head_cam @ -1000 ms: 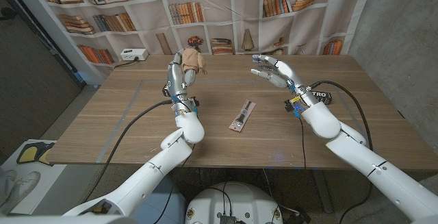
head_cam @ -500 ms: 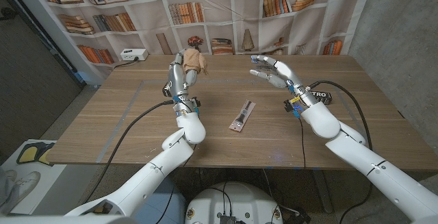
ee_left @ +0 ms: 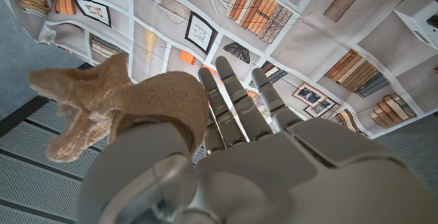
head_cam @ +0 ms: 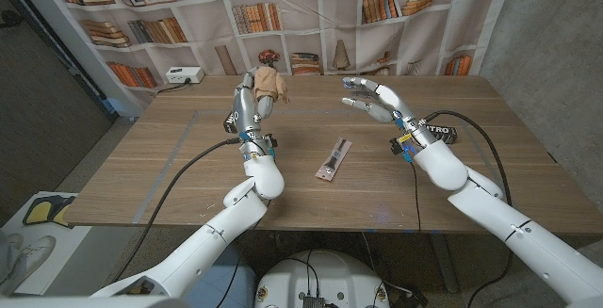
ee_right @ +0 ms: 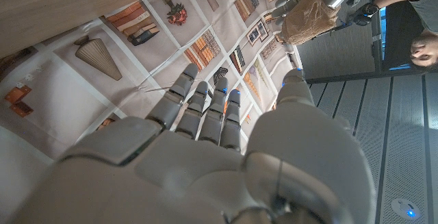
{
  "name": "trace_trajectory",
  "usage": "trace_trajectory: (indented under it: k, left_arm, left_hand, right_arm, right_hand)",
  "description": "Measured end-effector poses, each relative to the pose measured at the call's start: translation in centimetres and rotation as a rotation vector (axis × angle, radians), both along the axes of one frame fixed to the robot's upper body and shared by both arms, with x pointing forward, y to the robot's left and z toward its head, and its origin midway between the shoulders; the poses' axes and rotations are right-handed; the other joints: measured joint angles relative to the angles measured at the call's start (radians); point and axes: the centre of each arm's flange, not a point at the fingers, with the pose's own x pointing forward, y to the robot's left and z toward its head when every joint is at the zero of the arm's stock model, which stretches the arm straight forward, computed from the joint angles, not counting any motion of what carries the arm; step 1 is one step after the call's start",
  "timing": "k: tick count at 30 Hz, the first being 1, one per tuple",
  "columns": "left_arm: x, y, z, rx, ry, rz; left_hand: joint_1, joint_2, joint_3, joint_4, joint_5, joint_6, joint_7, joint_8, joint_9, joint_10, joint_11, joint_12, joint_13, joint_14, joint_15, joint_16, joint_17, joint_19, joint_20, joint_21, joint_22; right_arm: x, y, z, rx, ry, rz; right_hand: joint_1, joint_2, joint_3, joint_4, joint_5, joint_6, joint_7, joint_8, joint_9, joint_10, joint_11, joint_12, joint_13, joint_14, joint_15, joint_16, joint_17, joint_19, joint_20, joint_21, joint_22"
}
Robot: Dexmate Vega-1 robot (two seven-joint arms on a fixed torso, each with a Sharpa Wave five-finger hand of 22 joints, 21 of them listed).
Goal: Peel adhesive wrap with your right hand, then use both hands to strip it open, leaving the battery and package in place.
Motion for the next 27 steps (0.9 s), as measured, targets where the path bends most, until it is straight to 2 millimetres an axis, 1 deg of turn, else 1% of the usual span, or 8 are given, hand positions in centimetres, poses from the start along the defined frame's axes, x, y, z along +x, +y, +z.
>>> trace_trajectory:
  k: [3, 9, 11, 14, 17, 21, 22, 27]
  left_arm:
    - [0.01, 0.02, -0.07, 0.002, 0.002, 0.001]
    - [0.16, 0.07, -0.09, 0.002, 0.009, -0.002]
    - [0.20, 0.07, -0.09, 0.002, 0.011, -0.004]
    - [0.38, 0.12, 0.01, 0.003, 0.013, -0.003]
    - [0.52, 0.11, 0.04, 0.004, 0.016, -0.004]
    - [0.75, -0.01, 0.13, 0.005, 0.018, -0.009]
    - [0.75, -0.02, 0.13, 0.005, 0.018, -0.010]
    - [0.92, -0.19, 0.21, 0.006, 0.020, -0.014]
  left_hand:
    - [0.000, 0.000, 0.000, 0.000, 0.000, 0.000, 0.000, 0.000, 0.000, 0.000, 0.000, 0.000, 0.000, 0.000, 0.000, 0.000, 0.000, 0.000, 0.000, 0.000, 0.000]
    - [0.000, 0.000, 0.000, 0.000, 0.000, 0.000, 0.000, 0.000, -0.004, 0.000, 0.000, 0.000, -0.003, 0.000, 0.000, 0.000, 0.000, 0.000, 0.000, 0.000, 0.000]
    - [0.000, 0.000, 0.000, 0.000, 0.000, 0.000, 0.000, 0.000, -0.004, 0.000, 0.000, 0.000, -0.005, 0.000, 0.000, 0.000, 0.000, 0.000, 0.000, 0.000, 0.000]
    - [0.000, 0.000, 0.000, 0.000, 0.000, 0.000, 0.000, 0.000, -0.004, 0.000, 0.000, 0.000, -0.005, 0.000, 0.000, 0.000, 0.000, 0.000, 0.000, 0.000, 0.000]
    - [0.000, 0.000, 0.000, 0.000, 0.000, 0.000, 0.000, 0.000, -0.004, 0.000, 0.000, 0.000, -0.005, 0.000, 0.000, 0.000, 0.000, 0.000, 0.000, 0.000, 0.000]
    - [0.000, 0.000, 0.000, 0.000, 0.000, 0.000, 0.000, 0.000, -0.004, 0.000, 0.000, 0.000, -0.005, 0.000, 0.000, 0.000, 0.000, 0.000, 0.000, 0.000, 0.000]
    - [0.000, 0.000, 0.000, 0.000, 0.000, 0.000, 0.000, 0.000, -0.004, 0.000, 0.000, 0.000, -0.005, 0.000, 0.000, 0.000, 0.000, 0.000, 0.000, 0.000, 0.000]
    - [-0.008, -0.008, -0.004, -0.004, 0.000, 0.000, 0.000, 0.008, -0.004, 0.000, 0.000, 0.000, -0.005, 0.000, 0.000, 0.000, 0.000, 0.000, 0.000, 0.000, 0.000]
  right_arm:
    - [-0.08, 0.16, -0.12, -0.004, 0.000, 0.003]
    - [-0.19, 0.36, -0.38, -0.010, 0.002, 0.004]
    - [-0.20, 0.41, -0.44, -0.010, 0.003, 0.005]
    - [-0.21, 0.53, -0.52, -0.013, 0.001, 0.005]
    - [-0.22, 0.63, -0.57, -0.014, 0.000, 0.004]
    - [-0.17, 0.76, -0.65, -0.016, -0.006, -0.007]
    - [-0.17, 0.78, -0.66, -0.015, -0.006, -0.007]
    - [-0.17, 0.92, -0.68, -0.014, -0.013, -0.021]
  right_hand:
    - [0.000, 0.000, 0.004, 0.004, 0.000, 0.000, 0.000, 0.000, 0.000, 0.000, 0.000, -0.002, 0.000, 0.000, 0.000, 0.000, 0.000, 0.000, 0.000, 0.000, 0.000]
    - [0.000, 0.000, 0.004, 0.004, 0.000, -0.004, -0.004, 0.000, 0.000, 0.005, -0.005, -0.004, 0.000, 0.000, 0.000, 0.000, 0.000, -0.007, 0.007, 0.000, 0.000]
    - [0.000, 0.000, 0.004, 0.004, 0.000, -0.004, -0.004, -0.004, 0.000, 0.005, -0.006, -0.004, 0.000, 0.000, 0.000, 0.000, 0.000, -0.007, 0.008, 0.000, 0.000]
    - [0.000, 0.000, 0.004, 0.004, 0.000, -0.004, -0.004, -0.004, 0.000, 0.000, -0.011, -0.008, 0.000, 0.000, 0.000, 0.000, 0.005, -0.002, 0.035, 0.000, 0.000]
    - [0.000, 0.000, 0.004, 0.004, 0.000, -0.011, -0.011, -0.004, 0.000, -0.007, -0.018, -0.011, 0.000, -0.004, -0.004, 0.000, 0.005, -0.005, 0.038, 0.000, 0.000]
    - [0.000, 0.000, 0.004, 0.004, 0.000, -0.017, -0.016, -0.007, 0.000, -0.007, -0.018, -0.015, 0.000, -0.004, -0.004, -0.003, 0.005, -0.009, 0.041, 0.000, 0.000]
    - [0.000, 0.000, 0.004, 0.004, 0.000, -0.017, -0.016, -0.011, 0.000, -0.007, -0.018, -0.015, 0.000, -0.004, -0.004, -0.005, 0.005, -0.009, 0.041, 0.000, 0.000]
    - [0.000, 0.000, 0.007, 0.007, 0.000, -0.017, -0.016, -0.011, 0.000, -0.013, -0.023, -0.015, 0.000, -0.004, -0.004, -0.005, 0.005, -0.008, 0.041, 0.000, 0.000]
